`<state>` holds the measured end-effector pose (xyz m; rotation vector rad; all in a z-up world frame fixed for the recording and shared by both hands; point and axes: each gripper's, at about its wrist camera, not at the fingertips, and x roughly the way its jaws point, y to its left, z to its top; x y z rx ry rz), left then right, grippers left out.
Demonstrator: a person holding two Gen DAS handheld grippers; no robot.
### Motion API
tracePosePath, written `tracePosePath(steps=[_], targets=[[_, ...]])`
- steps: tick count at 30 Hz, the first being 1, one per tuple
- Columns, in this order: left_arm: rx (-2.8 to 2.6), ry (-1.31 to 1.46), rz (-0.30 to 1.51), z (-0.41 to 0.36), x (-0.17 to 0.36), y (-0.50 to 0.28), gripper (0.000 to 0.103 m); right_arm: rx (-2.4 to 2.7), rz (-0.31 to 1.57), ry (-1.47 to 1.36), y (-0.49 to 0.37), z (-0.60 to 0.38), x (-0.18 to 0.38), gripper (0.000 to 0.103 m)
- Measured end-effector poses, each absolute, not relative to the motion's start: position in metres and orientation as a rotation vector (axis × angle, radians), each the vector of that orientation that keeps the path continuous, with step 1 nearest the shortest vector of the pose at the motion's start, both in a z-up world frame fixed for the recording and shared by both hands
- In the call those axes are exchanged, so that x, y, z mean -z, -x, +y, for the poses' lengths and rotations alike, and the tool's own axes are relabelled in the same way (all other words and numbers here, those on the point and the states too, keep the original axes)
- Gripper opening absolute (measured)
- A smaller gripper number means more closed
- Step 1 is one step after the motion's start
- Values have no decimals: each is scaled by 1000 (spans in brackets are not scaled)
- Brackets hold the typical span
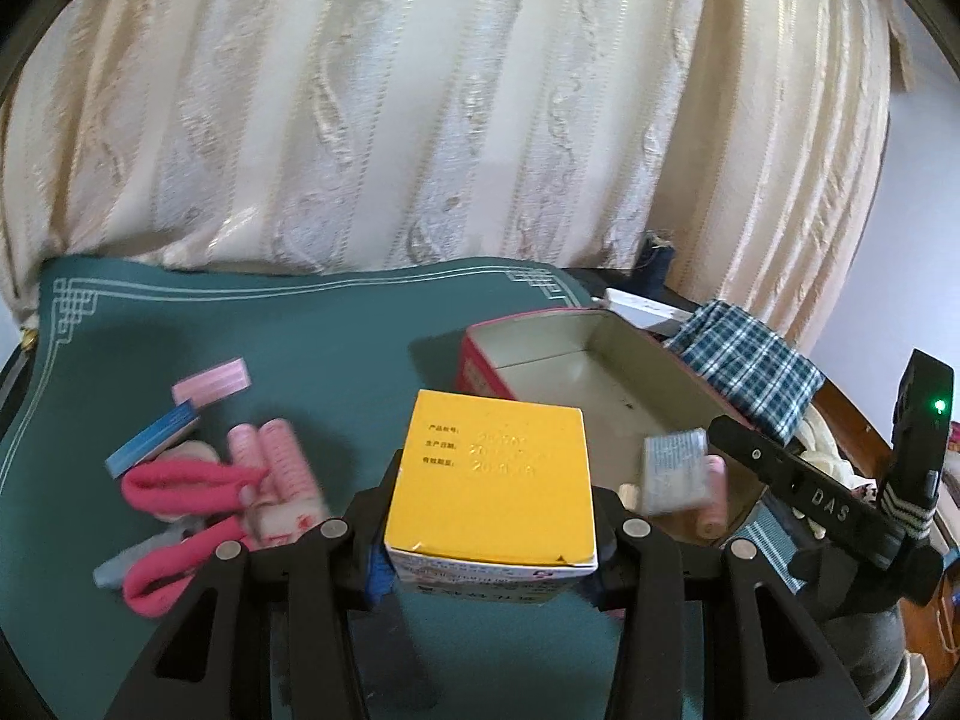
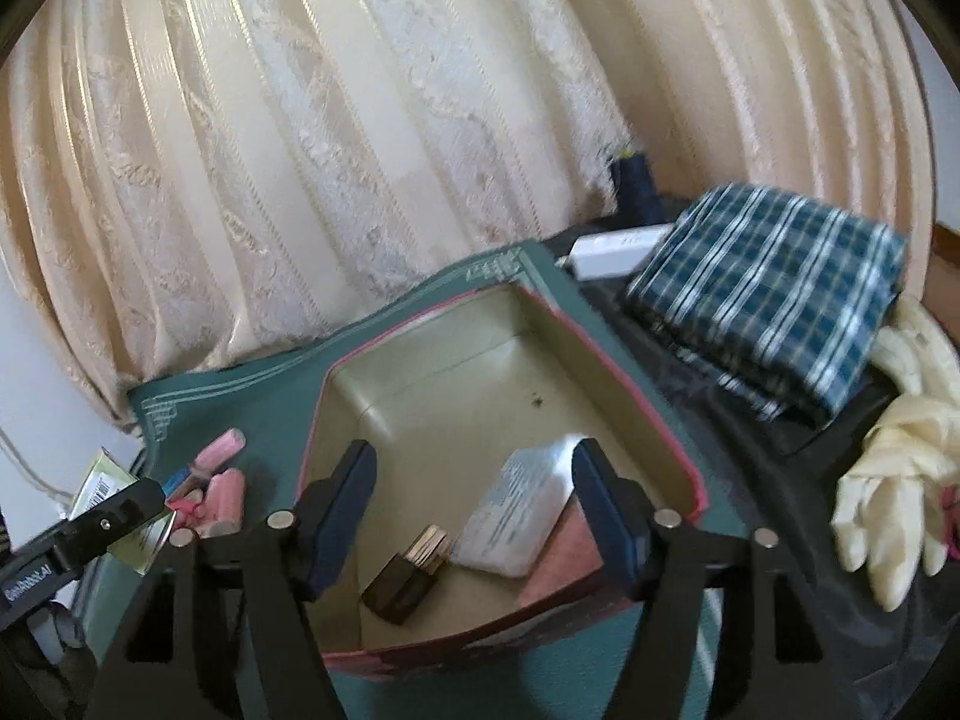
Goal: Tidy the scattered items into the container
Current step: 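Lower both held items into the tin box and open both tools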
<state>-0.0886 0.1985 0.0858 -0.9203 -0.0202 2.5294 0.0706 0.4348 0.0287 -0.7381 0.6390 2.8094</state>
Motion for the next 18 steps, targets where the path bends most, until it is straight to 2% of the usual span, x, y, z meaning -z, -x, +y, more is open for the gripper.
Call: tracePosePath(steps=[5, 10, 18], targets=[[-2493, 900, 1, 220, -88, 94, 48, -2758, 555, 653, -77, 435, -33, 72], [-2463, 886, 17, 240, -90, 100, 48, -2705, 582, 592, -86, 448, -35, 72], [-2377, 886, 53, 278, -84, 113, 48, -2655, 589, 651, -80, 455, -26, 72]])
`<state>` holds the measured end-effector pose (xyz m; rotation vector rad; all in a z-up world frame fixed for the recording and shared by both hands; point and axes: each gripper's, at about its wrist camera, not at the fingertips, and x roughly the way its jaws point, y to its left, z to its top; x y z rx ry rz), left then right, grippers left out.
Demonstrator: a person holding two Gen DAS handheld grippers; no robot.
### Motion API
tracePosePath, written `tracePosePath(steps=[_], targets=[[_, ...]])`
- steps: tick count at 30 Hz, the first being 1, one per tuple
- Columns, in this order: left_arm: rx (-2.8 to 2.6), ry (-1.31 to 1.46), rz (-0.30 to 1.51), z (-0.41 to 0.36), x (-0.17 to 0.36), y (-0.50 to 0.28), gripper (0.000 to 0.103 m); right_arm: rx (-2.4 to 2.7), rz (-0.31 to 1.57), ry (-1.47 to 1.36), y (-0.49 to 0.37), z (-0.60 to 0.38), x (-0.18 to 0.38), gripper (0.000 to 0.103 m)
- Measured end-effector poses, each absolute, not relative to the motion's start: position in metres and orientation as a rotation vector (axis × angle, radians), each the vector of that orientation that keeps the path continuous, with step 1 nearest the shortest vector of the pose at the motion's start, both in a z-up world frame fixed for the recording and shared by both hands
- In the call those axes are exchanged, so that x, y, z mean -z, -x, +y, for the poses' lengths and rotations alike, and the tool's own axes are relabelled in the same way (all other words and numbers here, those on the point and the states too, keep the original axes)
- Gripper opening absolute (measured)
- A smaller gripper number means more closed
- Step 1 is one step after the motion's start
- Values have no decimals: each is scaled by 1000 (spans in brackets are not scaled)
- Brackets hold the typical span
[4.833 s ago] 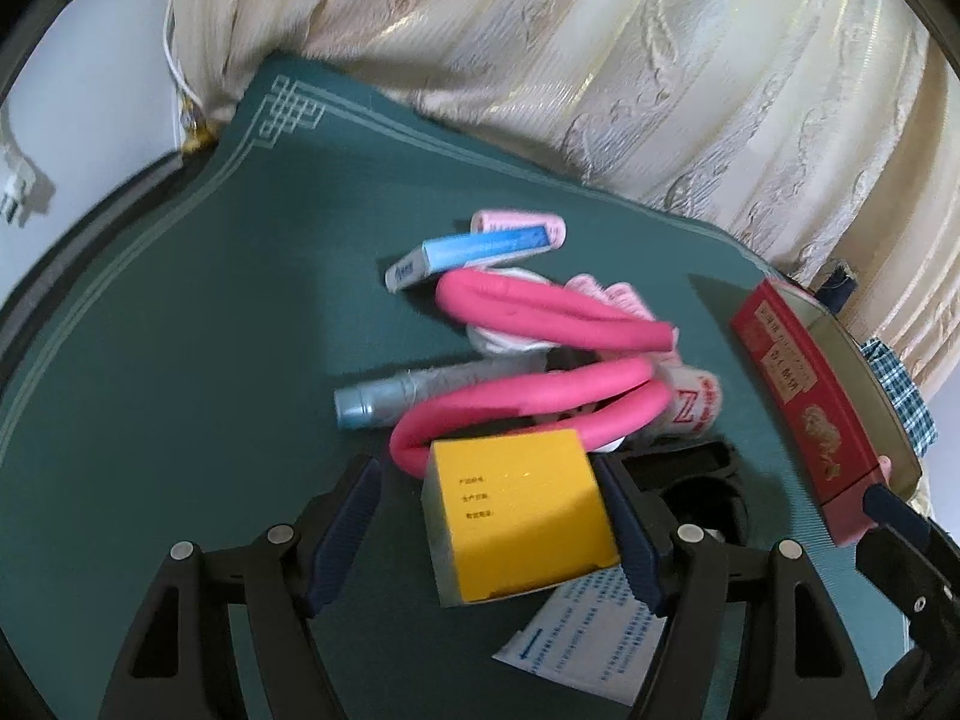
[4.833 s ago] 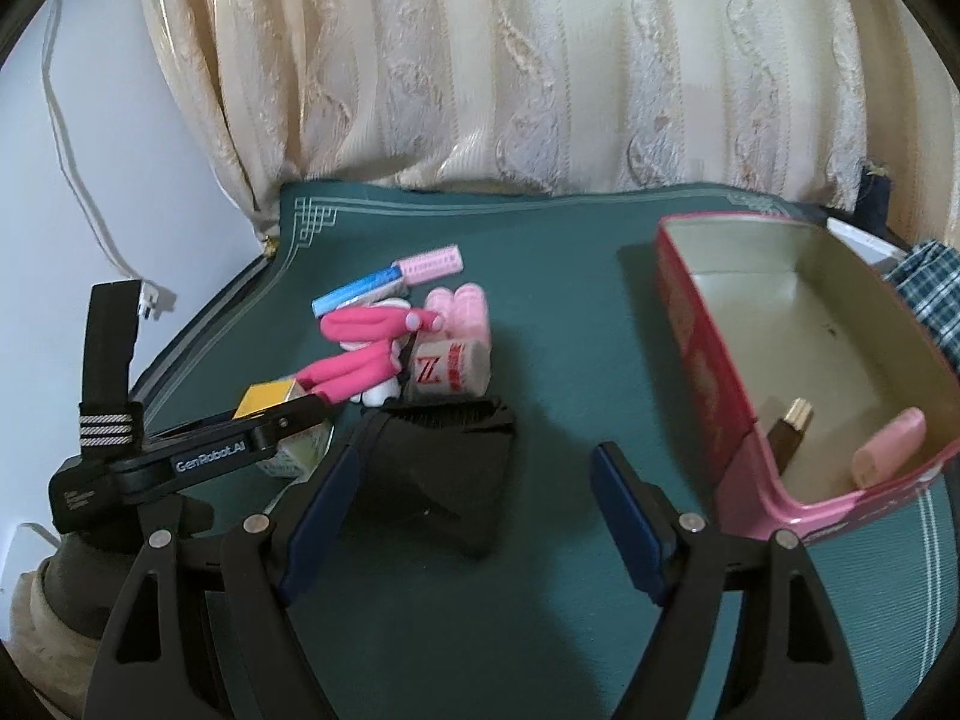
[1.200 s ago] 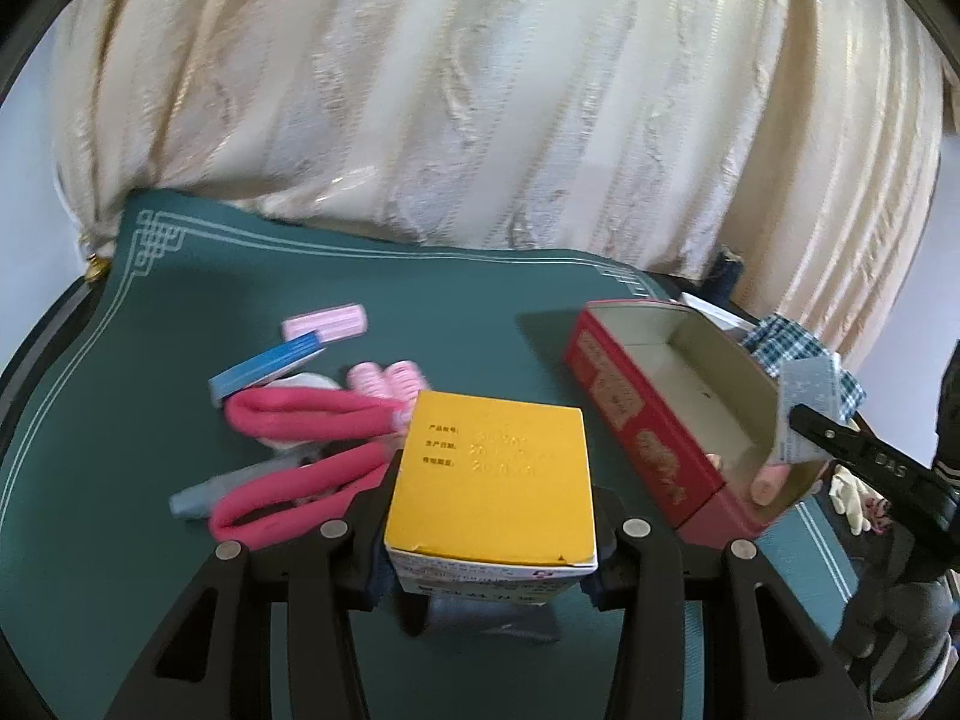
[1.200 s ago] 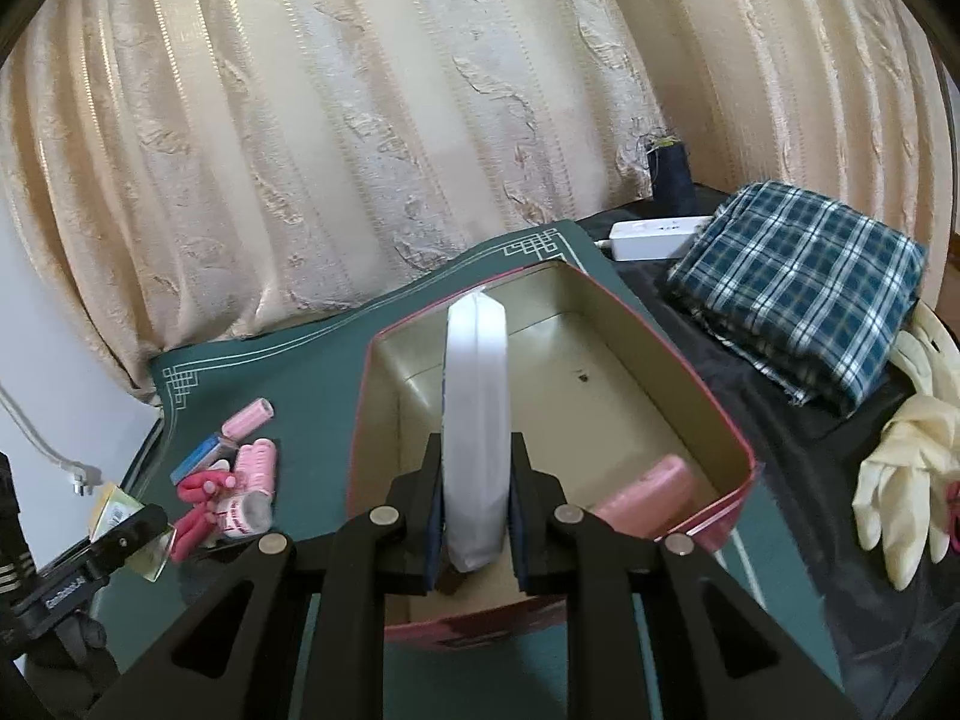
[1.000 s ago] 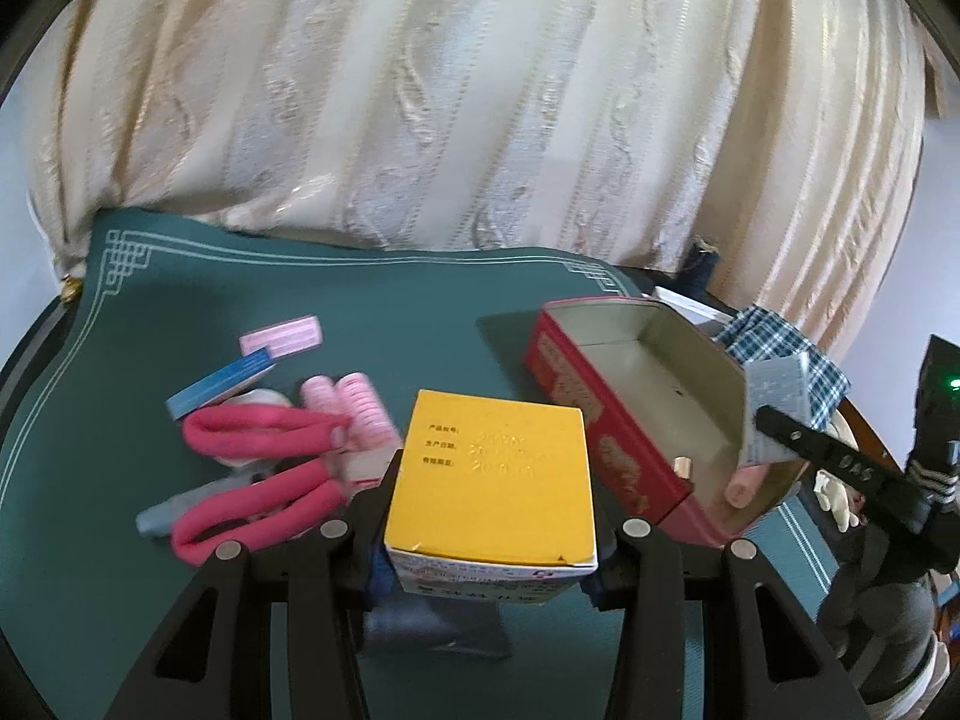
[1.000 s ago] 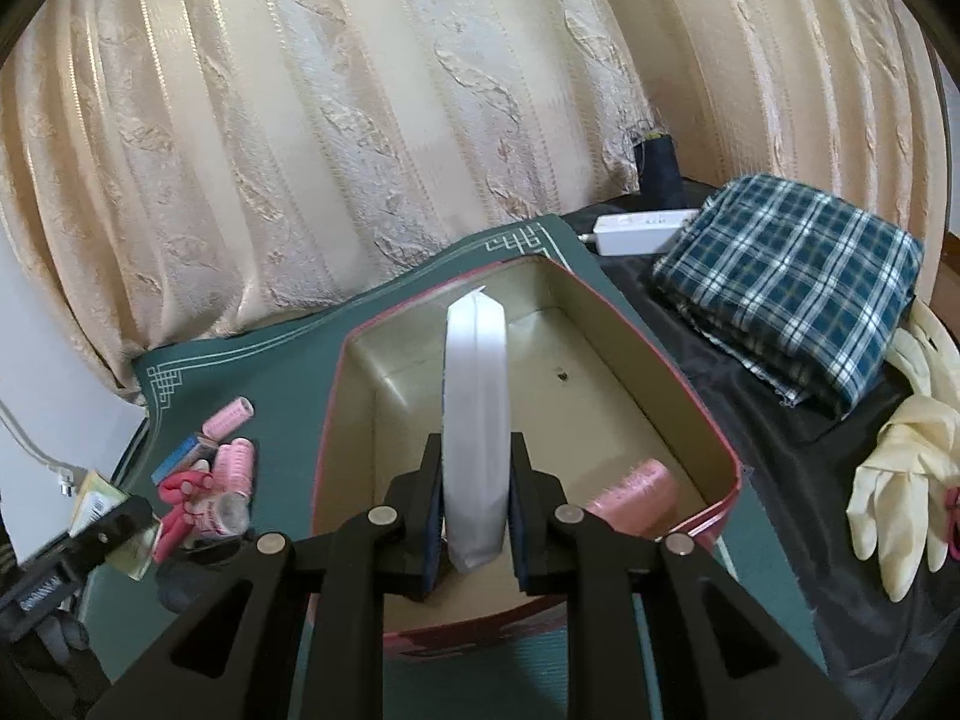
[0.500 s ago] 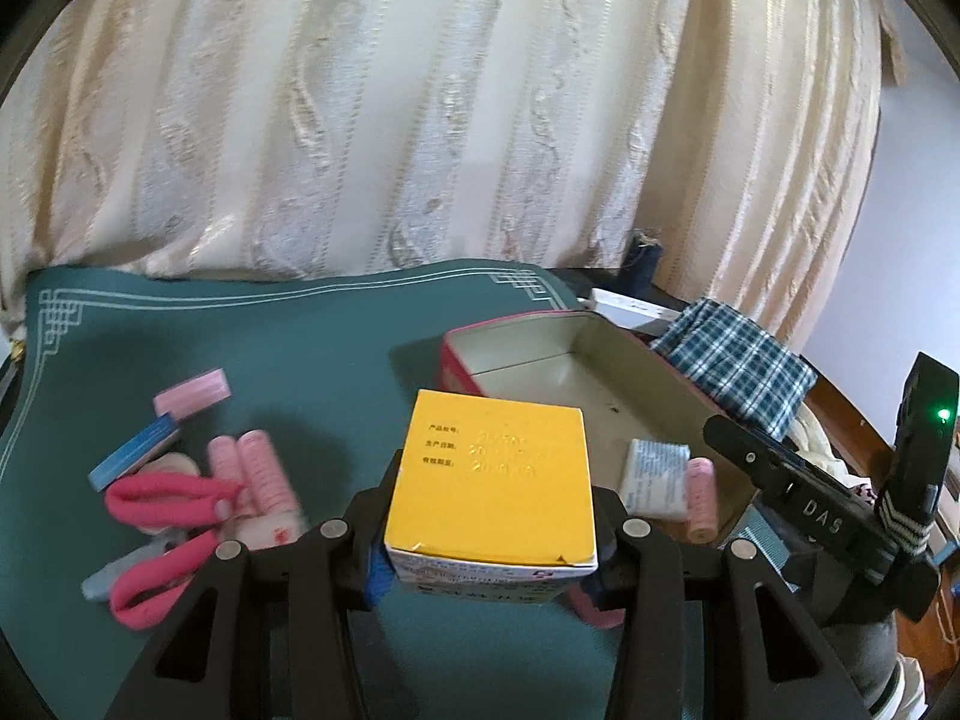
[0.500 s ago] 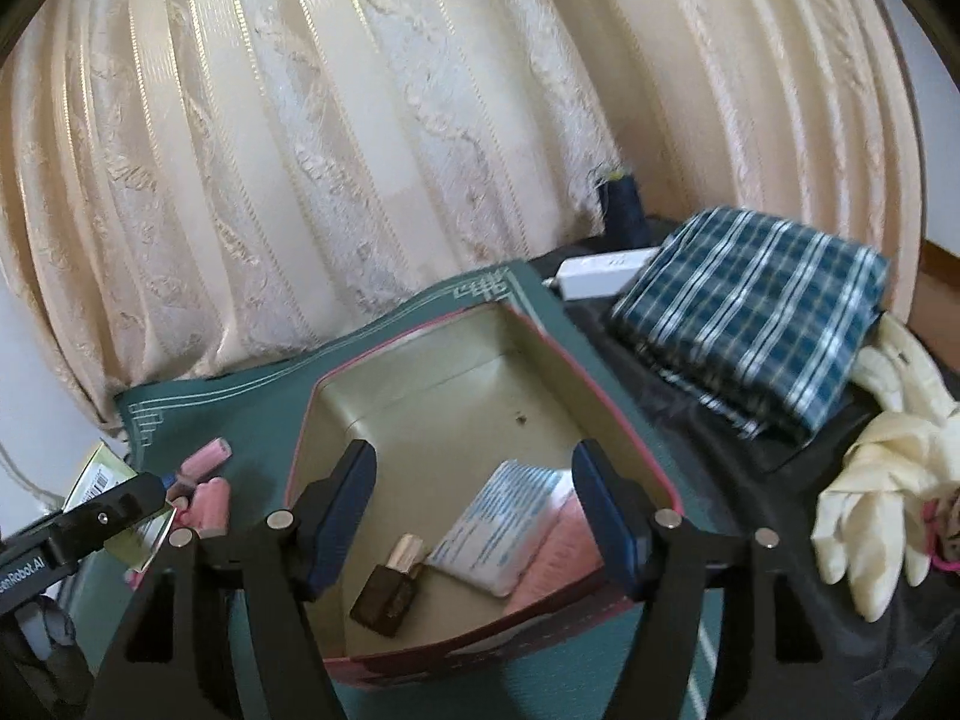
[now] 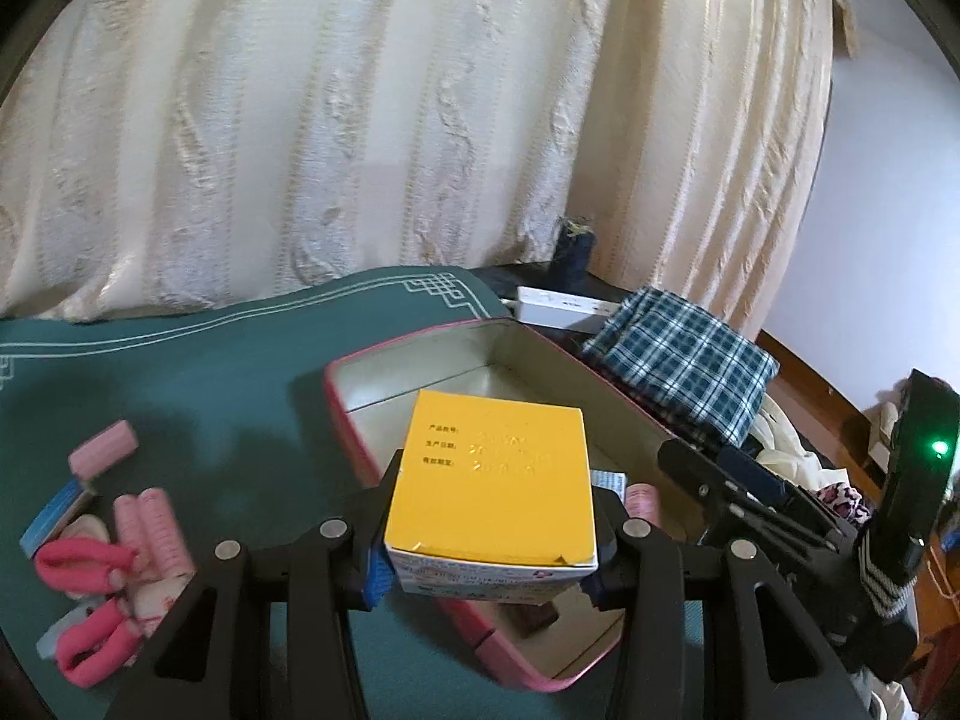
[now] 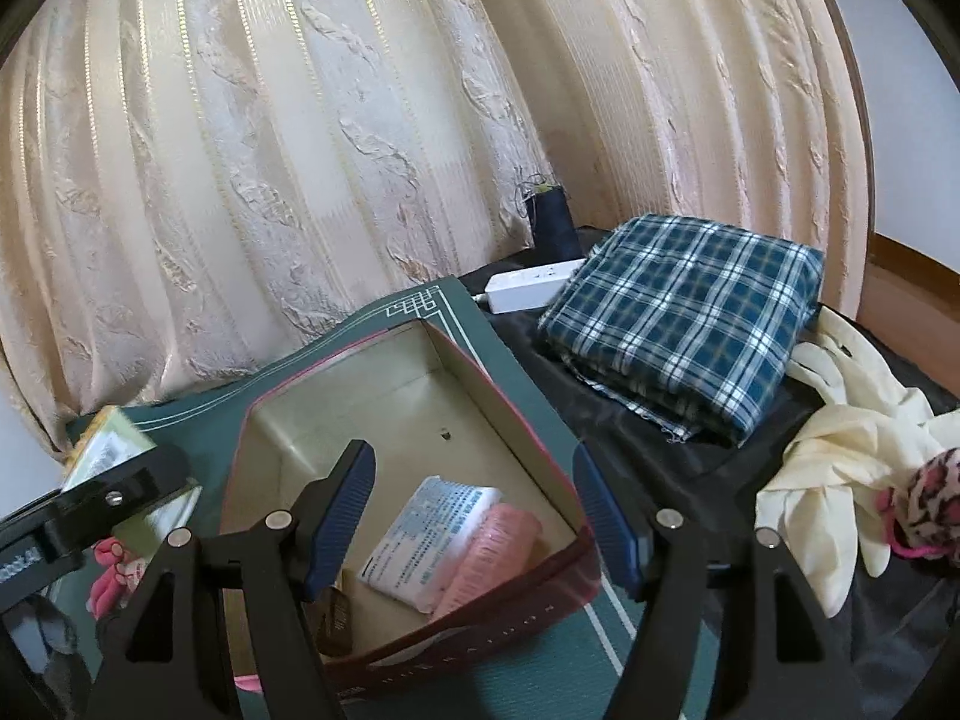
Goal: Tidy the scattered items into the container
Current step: 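Lower both held items into the tin box and open both tools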
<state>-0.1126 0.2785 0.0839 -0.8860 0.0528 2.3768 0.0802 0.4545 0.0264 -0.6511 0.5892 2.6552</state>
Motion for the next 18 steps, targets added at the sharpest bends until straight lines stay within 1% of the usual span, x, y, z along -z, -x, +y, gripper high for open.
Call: tracePosePath(steps=[4, 5, 6, 7, 8, 18], targets=[[-2343, 913, 37, 289, -78, 121, 48, -2624, 586, 661, -81, 457, -24, 72], [-2339, 923, 30, 291, -77, 123, 51, -2619, 593, 668, -81, 458, -23, 72], [-2338, 930, 25, 292, -76, 124, 55, -2614, 599, 674, -80, 459, -23, 73], [-2341, 936, 20, 292, -75, 124, 64, -2613, 604, 676, -80, 460, -22, 73], [-2346, 937, 13, 291, -74, 124, 69, -2612, 606, 679, -80, 460, -22, 73], [-2387, 943, -10, 275, -76, 120, 69, -2611, 588, 696, -77, 458, -21, 73]])
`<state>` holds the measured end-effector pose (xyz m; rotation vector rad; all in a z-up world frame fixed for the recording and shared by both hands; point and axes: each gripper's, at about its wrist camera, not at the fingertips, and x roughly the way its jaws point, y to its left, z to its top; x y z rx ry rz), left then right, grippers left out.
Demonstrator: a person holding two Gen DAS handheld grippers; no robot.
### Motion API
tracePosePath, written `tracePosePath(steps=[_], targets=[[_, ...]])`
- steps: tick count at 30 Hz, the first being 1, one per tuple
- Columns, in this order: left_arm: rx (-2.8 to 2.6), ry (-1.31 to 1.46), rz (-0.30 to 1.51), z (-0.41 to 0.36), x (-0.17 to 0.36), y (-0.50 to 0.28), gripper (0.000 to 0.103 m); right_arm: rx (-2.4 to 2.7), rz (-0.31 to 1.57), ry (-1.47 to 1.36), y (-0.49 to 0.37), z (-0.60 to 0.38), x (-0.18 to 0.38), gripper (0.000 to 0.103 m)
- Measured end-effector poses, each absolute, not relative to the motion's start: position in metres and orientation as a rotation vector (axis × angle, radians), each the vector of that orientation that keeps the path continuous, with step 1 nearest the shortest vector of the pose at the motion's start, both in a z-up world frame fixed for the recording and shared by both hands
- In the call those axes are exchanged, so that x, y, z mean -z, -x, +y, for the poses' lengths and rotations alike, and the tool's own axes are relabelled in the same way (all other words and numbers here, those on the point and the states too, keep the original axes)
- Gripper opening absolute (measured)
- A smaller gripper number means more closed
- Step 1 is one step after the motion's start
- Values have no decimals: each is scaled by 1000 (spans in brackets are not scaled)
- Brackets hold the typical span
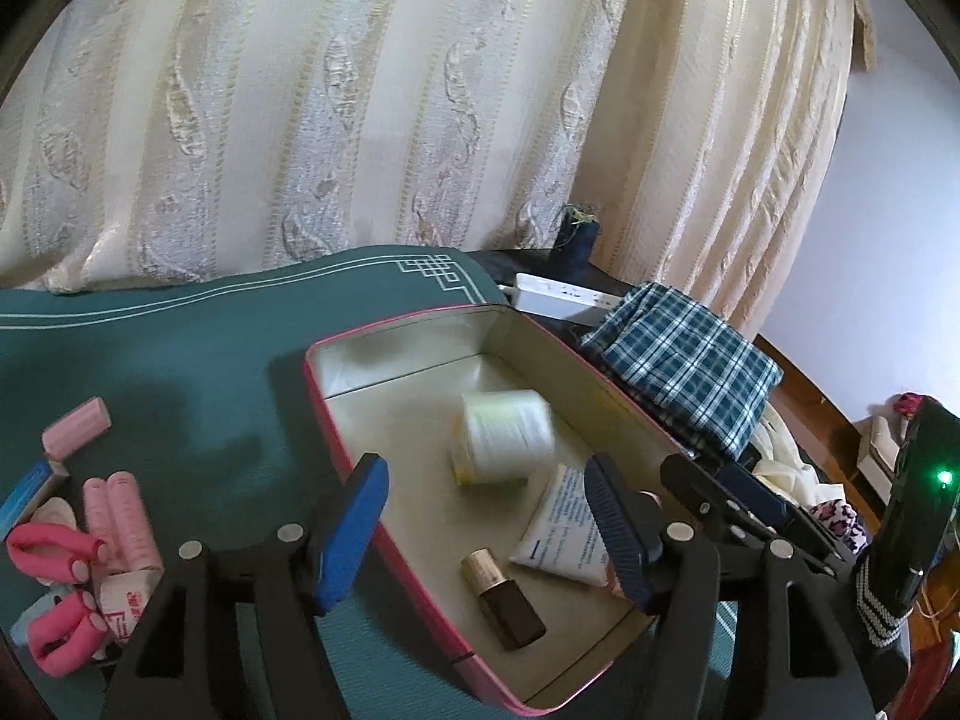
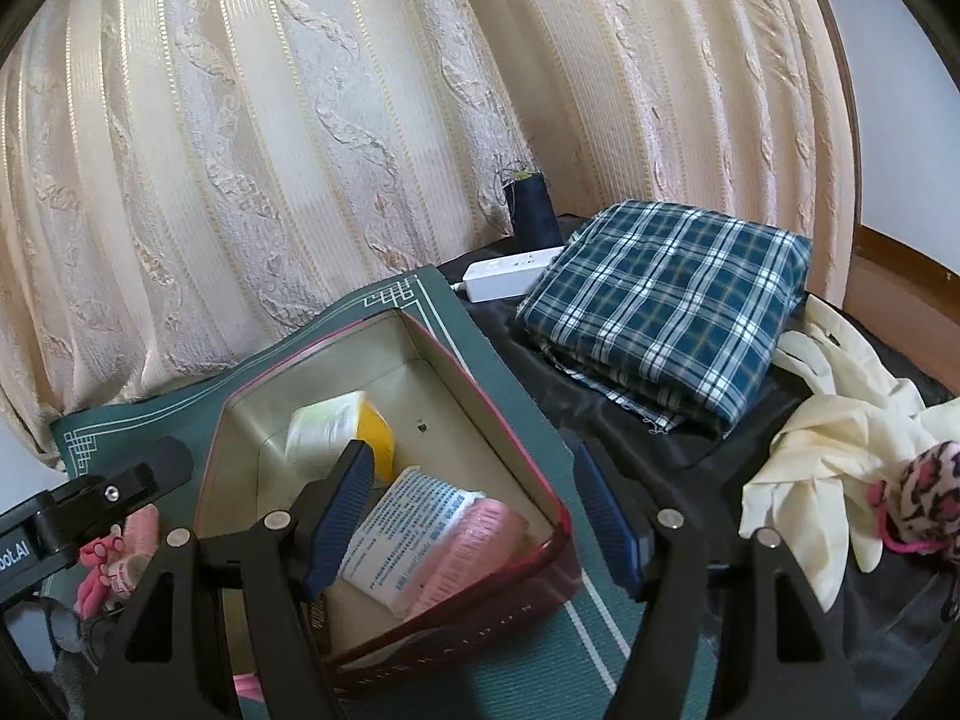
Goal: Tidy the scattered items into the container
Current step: 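Lower both held items into the tin box and open both tools, then move both tools back toward the remaining items on the table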
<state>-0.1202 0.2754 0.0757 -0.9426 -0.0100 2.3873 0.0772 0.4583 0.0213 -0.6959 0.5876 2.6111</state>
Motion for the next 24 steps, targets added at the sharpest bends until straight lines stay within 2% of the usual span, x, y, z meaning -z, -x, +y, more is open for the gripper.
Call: tracePosePath(steps=[24], targets=[[-2491, 1001, -92, 206, -65, 102, 69, -2625, 532, 733, -71, 452, -16, 75]])
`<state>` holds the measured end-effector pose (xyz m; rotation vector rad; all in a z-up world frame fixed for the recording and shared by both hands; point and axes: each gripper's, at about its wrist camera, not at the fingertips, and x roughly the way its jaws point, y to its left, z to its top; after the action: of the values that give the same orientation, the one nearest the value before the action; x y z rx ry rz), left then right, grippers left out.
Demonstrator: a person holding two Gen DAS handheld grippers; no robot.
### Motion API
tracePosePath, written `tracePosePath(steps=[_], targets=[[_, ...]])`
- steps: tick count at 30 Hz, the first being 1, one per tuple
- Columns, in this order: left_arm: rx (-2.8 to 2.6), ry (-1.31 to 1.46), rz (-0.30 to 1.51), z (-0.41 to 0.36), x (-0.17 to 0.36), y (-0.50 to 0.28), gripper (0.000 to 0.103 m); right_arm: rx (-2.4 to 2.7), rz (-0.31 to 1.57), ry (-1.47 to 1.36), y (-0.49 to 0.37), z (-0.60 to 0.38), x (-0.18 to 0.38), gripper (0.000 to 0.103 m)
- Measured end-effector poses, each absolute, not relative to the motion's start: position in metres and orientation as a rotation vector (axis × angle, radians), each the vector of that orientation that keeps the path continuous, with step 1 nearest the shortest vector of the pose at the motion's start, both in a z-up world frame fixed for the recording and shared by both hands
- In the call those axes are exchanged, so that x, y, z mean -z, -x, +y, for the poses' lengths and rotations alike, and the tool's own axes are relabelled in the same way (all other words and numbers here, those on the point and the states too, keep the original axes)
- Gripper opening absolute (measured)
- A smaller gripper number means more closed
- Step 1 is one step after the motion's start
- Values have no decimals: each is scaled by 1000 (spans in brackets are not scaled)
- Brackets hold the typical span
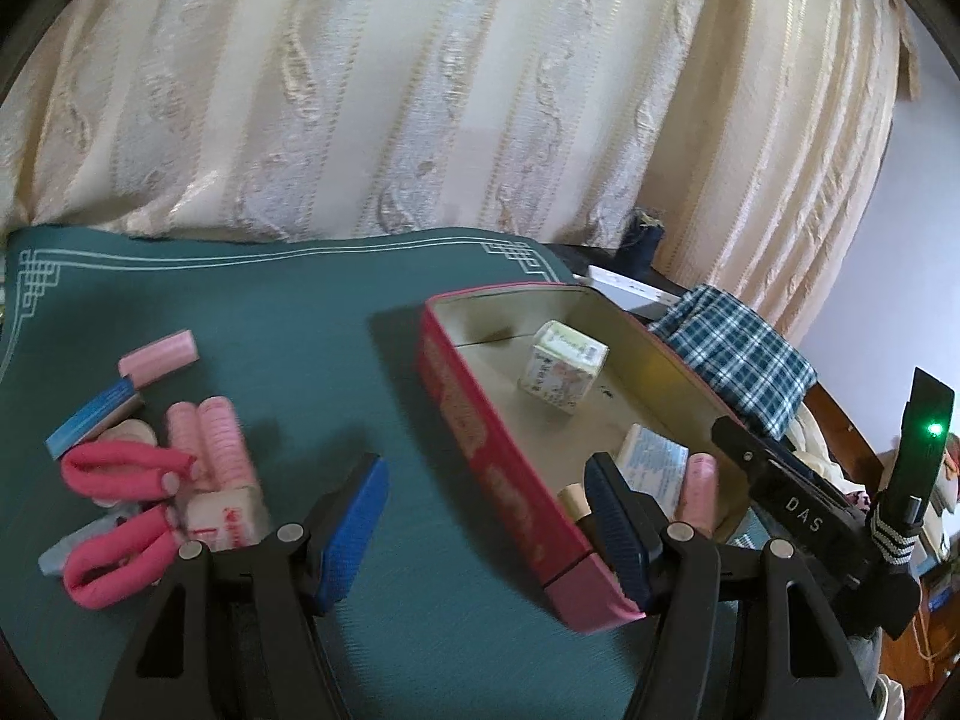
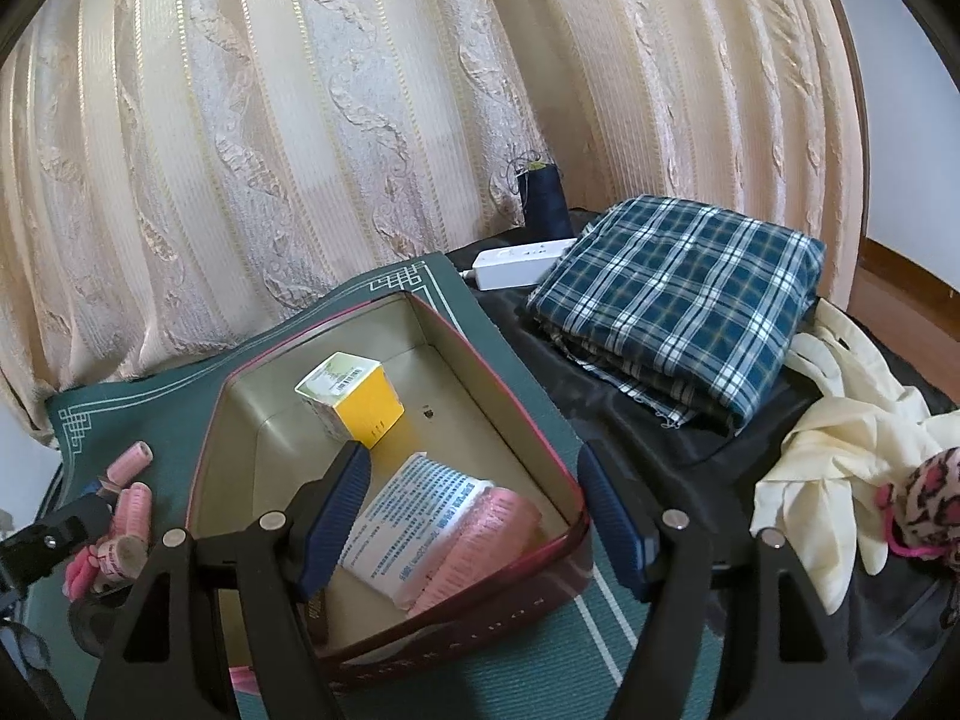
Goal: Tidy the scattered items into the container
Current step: 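Move both tools back toward the remaining items on the table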
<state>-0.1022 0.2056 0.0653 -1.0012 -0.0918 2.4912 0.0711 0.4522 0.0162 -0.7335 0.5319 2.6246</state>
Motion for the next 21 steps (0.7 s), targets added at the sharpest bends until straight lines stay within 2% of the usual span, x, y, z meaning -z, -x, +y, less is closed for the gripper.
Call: tracePosePath(steps=[11, 21], targets=[[-2658, 1063, -217, 115, -50, 91, 69, -2599, 457, 603, -83, 445, -27, 76], [-2746, 1095, -343, 49, -38, 81, 69, -2606, 294, 512, -85, 423, -36, 77]])
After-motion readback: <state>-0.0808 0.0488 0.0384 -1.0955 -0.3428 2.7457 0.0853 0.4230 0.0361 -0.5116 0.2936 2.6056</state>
